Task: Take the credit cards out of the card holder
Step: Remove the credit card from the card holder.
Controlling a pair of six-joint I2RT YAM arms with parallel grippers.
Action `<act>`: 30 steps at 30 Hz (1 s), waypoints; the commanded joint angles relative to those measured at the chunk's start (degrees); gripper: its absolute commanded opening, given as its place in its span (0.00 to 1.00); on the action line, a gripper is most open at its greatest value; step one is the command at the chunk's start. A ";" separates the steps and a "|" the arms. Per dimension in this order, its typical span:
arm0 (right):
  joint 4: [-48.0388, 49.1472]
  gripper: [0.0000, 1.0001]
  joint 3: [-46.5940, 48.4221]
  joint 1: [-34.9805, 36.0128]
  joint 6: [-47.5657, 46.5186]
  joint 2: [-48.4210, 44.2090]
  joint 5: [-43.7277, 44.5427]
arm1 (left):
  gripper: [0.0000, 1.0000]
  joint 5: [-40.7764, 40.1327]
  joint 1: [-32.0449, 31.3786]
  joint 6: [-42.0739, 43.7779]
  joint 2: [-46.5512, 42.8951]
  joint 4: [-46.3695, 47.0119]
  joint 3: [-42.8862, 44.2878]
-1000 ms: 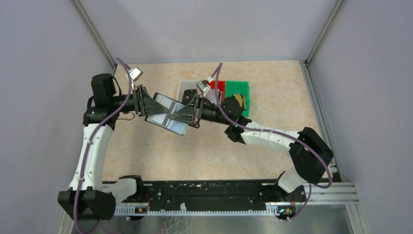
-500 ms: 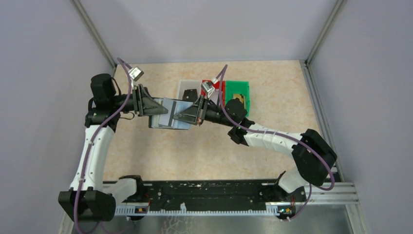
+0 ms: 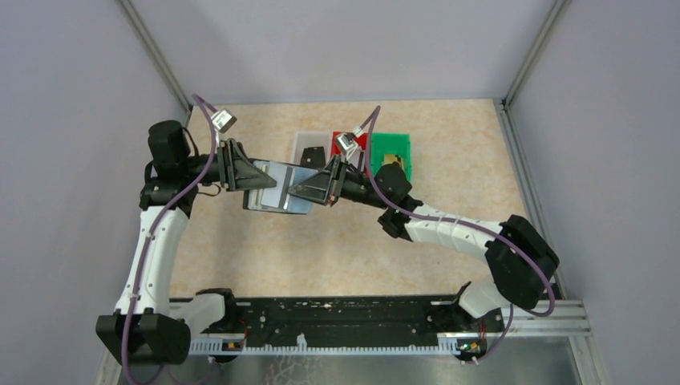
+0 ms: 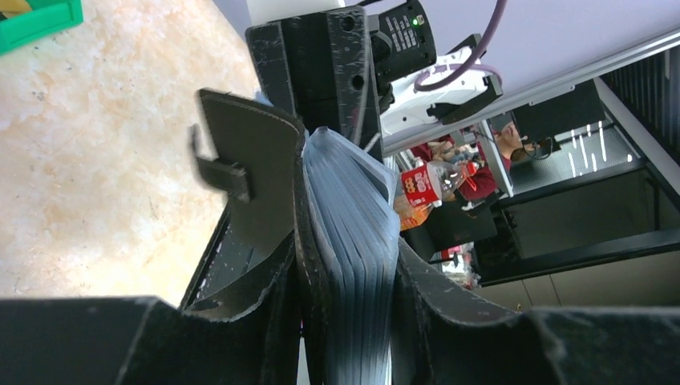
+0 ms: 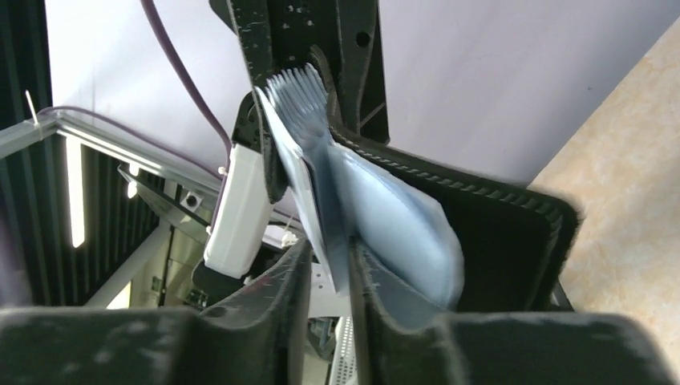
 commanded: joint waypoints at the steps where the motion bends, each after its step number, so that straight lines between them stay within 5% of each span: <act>1: 2.51 0.32 0.44 -1.35 -0.14 0.51 2.58 | 0.25 6.76 -0.83 -2.63 -1.81 1.34 0.44; 5: 5.83 0.39 2.45 -1.61 2.45 3.26 0.97 | 0.23 7.08 -0.78 -3.28 -1.95 1.83 0.39; 12: 9.72 0.12 5.01 -1.61 5.24 5.98 -0.28 | 0.24 6.88 -0.78 -3.95 -2.22 2.75 0.42; 16: 12.33 0.00 4.60 -1.62 6.15 5.75 -1.24 | 0.36 6.54 -0.81 -3.76 -1.80 2.75 -0.24; 30: 14.87 0.00 -2.81 -2.14 4.58 1.07 0.59 | 0.29 5.06 0.90 -4.06 -1.49 2.28 0.85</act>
